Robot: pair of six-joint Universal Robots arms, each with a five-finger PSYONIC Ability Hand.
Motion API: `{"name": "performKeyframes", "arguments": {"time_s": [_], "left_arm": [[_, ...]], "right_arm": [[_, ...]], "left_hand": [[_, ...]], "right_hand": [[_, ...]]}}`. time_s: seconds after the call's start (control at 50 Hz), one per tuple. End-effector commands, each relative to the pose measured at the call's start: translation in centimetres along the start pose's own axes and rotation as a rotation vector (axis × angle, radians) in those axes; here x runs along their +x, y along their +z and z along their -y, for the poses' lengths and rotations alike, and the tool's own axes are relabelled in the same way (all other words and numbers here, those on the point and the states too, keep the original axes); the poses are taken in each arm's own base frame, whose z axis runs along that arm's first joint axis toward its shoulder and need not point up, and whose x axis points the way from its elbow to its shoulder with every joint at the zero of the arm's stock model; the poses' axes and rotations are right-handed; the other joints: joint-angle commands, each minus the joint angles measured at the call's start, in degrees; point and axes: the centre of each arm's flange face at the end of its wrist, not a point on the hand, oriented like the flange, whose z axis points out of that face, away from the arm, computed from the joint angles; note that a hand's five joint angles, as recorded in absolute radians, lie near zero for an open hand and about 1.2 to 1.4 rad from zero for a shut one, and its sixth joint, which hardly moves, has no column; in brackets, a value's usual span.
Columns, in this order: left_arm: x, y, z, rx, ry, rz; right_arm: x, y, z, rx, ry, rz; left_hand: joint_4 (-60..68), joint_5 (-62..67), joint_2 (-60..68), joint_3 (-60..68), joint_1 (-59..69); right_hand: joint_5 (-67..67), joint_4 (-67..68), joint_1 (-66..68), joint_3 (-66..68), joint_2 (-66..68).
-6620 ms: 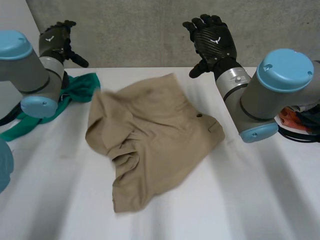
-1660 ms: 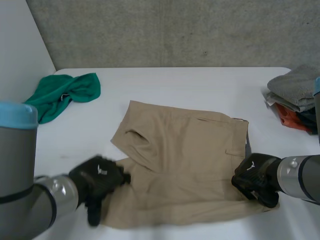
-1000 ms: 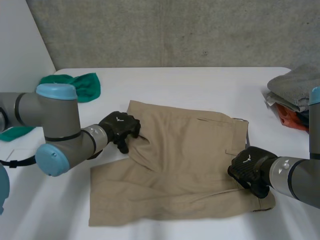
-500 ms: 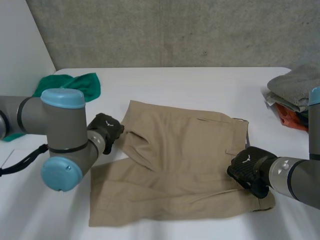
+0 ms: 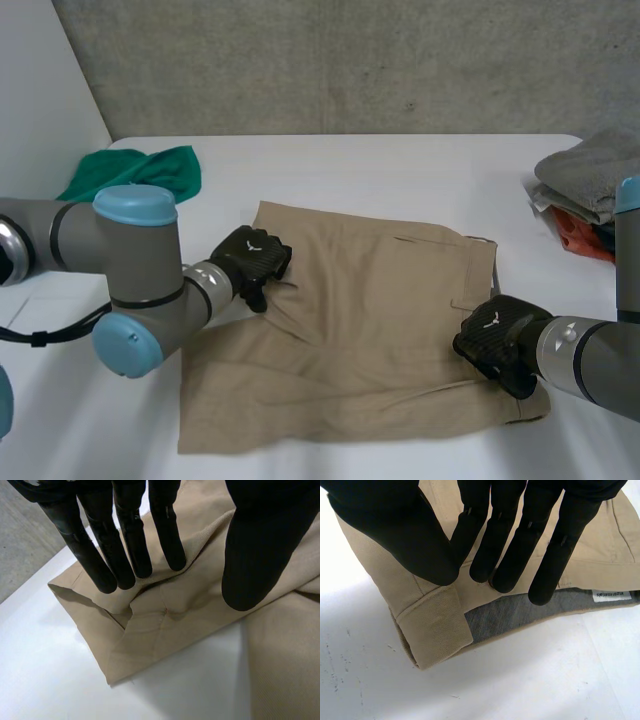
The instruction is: Fold the laundry.
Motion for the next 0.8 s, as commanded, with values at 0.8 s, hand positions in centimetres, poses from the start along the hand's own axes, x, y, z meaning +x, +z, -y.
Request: {"name": "performKeyframes", "arguments": {"time_s": [0.8], "left_arm": [[0.2,-5.0,-0.6,-0.269,0.274,0.209]], "right_arm": [[0.3,-0.7,0.3,0.015,-0.002,-0.023]], "left_hand": [[38.65,38.81,38.76,38.84,38.37]], "right_hand": [[11.41,11.35,18.04,11.87,12.88]]}}
